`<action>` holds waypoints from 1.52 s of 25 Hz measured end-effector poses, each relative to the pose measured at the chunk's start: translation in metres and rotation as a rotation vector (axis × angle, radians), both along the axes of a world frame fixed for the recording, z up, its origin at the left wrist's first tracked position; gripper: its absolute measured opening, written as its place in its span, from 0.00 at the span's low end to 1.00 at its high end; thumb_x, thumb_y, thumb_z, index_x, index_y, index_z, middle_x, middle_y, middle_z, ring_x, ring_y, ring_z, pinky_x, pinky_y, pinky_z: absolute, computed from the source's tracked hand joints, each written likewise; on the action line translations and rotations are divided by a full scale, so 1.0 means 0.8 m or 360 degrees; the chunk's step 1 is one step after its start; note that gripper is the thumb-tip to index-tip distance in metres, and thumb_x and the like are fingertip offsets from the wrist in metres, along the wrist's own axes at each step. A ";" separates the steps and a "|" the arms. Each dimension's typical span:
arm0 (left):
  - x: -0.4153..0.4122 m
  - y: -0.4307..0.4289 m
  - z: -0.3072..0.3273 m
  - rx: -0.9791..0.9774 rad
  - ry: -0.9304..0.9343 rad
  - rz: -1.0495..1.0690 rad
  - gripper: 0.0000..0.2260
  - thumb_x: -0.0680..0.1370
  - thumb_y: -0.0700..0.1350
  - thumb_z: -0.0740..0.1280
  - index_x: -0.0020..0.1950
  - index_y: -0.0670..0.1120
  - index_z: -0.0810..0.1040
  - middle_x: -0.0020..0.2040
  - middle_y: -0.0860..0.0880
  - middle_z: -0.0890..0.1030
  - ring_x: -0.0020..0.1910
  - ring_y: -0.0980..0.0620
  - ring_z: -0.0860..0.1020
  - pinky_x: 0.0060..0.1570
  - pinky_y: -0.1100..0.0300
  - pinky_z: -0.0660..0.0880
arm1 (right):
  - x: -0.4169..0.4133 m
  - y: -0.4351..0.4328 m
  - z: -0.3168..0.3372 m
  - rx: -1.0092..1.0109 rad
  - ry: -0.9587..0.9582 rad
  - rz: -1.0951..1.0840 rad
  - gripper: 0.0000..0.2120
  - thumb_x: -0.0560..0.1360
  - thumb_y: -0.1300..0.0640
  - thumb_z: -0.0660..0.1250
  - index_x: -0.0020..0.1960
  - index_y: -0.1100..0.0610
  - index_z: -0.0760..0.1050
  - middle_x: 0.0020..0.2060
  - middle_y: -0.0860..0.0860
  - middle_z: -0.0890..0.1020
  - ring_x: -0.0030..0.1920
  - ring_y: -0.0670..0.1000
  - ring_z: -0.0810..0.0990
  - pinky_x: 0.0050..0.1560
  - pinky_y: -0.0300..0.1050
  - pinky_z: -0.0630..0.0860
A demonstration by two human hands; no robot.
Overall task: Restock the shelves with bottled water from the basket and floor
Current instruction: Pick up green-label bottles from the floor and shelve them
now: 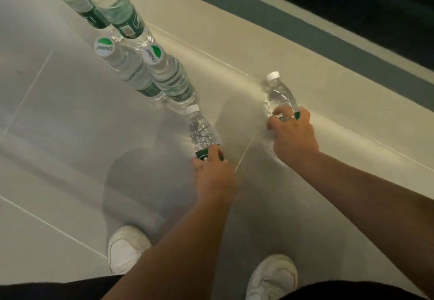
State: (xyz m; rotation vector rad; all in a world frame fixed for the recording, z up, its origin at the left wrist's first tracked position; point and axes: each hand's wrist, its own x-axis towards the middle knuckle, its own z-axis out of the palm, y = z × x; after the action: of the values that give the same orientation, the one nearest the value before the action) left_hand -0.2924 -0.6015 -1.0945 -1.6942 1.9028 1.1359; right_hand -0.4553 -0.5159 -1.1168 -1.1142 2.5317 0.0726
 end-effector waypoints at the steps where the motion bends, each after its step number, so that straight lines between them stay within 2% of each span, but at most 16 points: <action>1: 0.007 0.001 -0.006 -0.0060 0.0041 0.0051 0.12 0.79 0.45 0.64 0.60 0.51 0.65 0.61 0.42 0.67 0.53 0.40 0.76 0.52 0.51 0.75 | 0.005 0.011 -0.004 -0.0192 -0.0046 -0.0116 0.16 0.72 0.63 0.67 0.58 0.53 0.75 0.65 0.53 0.68 0.61 0.65 0.67 0.51 0.55 0.77; 3: 0.014 -0.005 -0.014 -0.0040 0.0187 0.0388 0.23 0.75 0.45 0.71 0.63 0.49 0.61 0.61 0.44 0.69 0.52 0.44 0.77 0.54 0.51 0.77 | -0.003 0.014 -0.008 -0.0443 -0.0310 -0.0600 0.27 0.70 0.57 0.74 0.66 0.53 0.70 0.62 0.54 0.68 0.58 0.58 0.71 0.53 0.52 0.75; 4: 0.016 -0.011 -0.017 0.0051 0.0269 0.0581 0.28 0.74 0.45 0.74 0.65 0.48 0.60 0.59 0.46 0.71 0.50 0.47 0.77 0.53 0.52 0.76 | -0.010 0.010 -0.009 -0.0405 -0.0548 -0.0828 0.33 0.68 0.52 0.77 0.68 0.52 0.67 0.60 0.52 0.70 0.56 0.53 0.72 0.53 0.48 0.73; 5: 0.016 -0.019 -0.021 0.0172 0.0328 0.0713 0.31 0.73 0.45 0.75 0.67 0.48 0.60 0.56 0.48 0.74 0.48 0.49 0.78 0.52 0.53 0.76 | -0.017 0.006 -0.011 -0.0306 -0.0769 -0.0982 0.35 0.66 0.48 0.78 0.68 0.53 0.68 0.58 0.50 0.73 0.55 0.51 0.74 0.49 0.45 0.72; 7: 0.018 -0.035 -0.027 0.0390 0.0346 0.0756 0.30 0.70 0.43 0.77 0.67 0.46 0.65 0.51 0.48 0.79 0.46 0.50 0.80 0.49 0.54 0.78 | -0.022 0.002 -0.014 -0.0077 -0.0932 -0.0999 0.29 0.65 0.46 0.78 0.60 0.55 0.72 0.50 0.51 0.78 0.50 0.53 0.78 0.44 0.45 0.71; 10: 0.028 -0.045 -0.014 0.0540 0.0291 0.0593 0.19 0.69 0.40 0.76 0.58 0.43 0.77 0.50 0.42 0.82 0.49 0.44 0.82 0.52 0.50 0.80 | -0.009 0.006 -0.001 -0.0086 -0.0969 -0.0998 0.23 0.65 0.48 0.77 0.54 0.54 0.74 0.45 0.51 0.80 0.45 0.53 0.79 0.44 0.46 0.73; 15: 0.060 -0.041 0.075 0.0899 0.0328 0.0647 0.25 0.70 0.37 0.76 0.64 0.44 0.69 0.56 0.42 0.79 0.54 0.41 0.80 0.58 0.42 0.77 | 0.058 0.027 0.087 -0.0441 -0.1821 -0.1539 0.09 0.72 0.58 0.73 0.50 0.55 0.77 0.42 0.55 0.82 0.41 0.55 0.81 0.40 0.47 0.79; 19: 0.102 -0.027 0.195 0.1066 0.0382 0.0634 0.26 0.73 0.37 0.73 0.67 0.45 0.67 0.56 0.42 0.79 0.52 0.44 0.80 0.46 0.52 0.77 | 0.128 0.033 0.188 -0.0464 -0.1981 -0.1714 0.10 0.73 0.57 0.73 0.52 0.52 0.76 0.46 0.56 0.82 0.43 0.56 0.82 0.42 0.50 0.79; 22: 0.137 -0.027 0.294 0.1070 0.0440 0.0672 0.27 0.71 0.36 0.74 0.67 0.45 0.68 0.55 0.44 0.81 0.51 0.45 0.82 0.49 0.50 0.79 | 0.168 0.026 0.291 -0.0473 -0.2077 -0.1787 0.12 0.73 0.54 0.73 0.55 0.53 0.77 0.47 0.55 0.84 0.46 0.58 0.83 0.42 0.51 0.80; 25: 0.170 -0.036 0.411 0.1092 0.0498 0.0680 0.29 0.70 0.35 0.75 0.68 0.47 0.68 0.54 0.45 0.82 0.49 0.47 0.84 0.44 0.52 0.80 | 0.203 0.016 0.414 -0.0499 -0.2131 -0.1825 0.18 0.72 0.52 0.73 0.59 0.55 0.76 0.50 0.57 0.85 0.50 0.60 0.84 0.51 0.57 0.80; 30: 0.236 -0.072 0.637 0.1051 0.0657 0.0639 0.37 0.66 0.40 0.79 0.71 0.48 0.65 0.58 0.46 0.81 0.56 0.45 0.82 0.57 0.44 0.78 | 0.254 -0.028 0.657 -0.0548 -0.2236 -0.1692 0.31 0.64 0.46 0.76 0.64 0.56 0.74 0.54 0.58 0.84 0.54 0.61 0.83 0.57 0.63 0.78; 32: 0.264 -0.082 0.717 0.0975 0.0721 0.0655 0.39 0.64 0.44 0.79 0.71 0.50 0.65 0.59 0.46 0.81 0.57 0.46 0.81 0.60 0.45 0.76 | 0.270 -0.049 0.739 -0.0571 -0.2287 -0.1547 0.31 0.64 0.46 0.77 0.63 0.55 0.74 0.56 0.60 0.83 0.56 0.63 0.82 0.58 0.66 0.77; 34: 0.295 -0.087 0.785 0.0874 0.0808 0.0703 0.38 0.66 0.44 0.79 0.72 0.50 0.65 0.58 0.47 0.81 0.57 0.47 0.81 0.61 0.46 0.76 | 0.290 -0.070 0.806 -0.0566 -0.2327 -0.1385 0.32 0.65 0.44 0.76 0.64 0.56 0.74 0.57 0.61 0.82 0.56 0.64 0.82 0.58 0.67 0.76; 36: 0.324 -0.083 0.836 0.0773 0.0904 0.0818 0.35 0.69 0.41 0.78 0.72 0.49 0.66 0.55 0.48 0.81 0.54 0.49 0.81 0.56 0.51 0.78 | 0.310 -0.084 0.856 -0.0545 -0.2407 -0.1239 0.34 0.64 0.44 0.74 0.66 0.57 0.73 0.58 0.63 0.80 0.56 0.64 0.81 0.56 0.66 0.77; 38: 0.350 -0.069 0.882 0.0647 0.0989 0.0971 0.30 0.71 0.39 0.76 0.70 0.49 0.67 0.52 0.49 0.82 0.49 0.52 0.82 0.44 0.59 0.78 | 0.330 -0.094 0.894 -0.0472 -0.2500 -0.1080 0.36 0.63 0.45 0.74 0.67 0.58 0.72 0.58 0.63 0.80 0.53 0.64 0.81 0.52 0.61 0.78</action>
State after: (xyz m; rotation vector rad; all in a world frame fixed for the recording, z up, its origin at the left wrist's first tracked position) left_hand -0.0120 -0.6570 -0.3888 -1.8560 1.2757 2.3207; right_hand -0.1911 -0.5911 -0.4014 -0.0658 1.2795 -0.9572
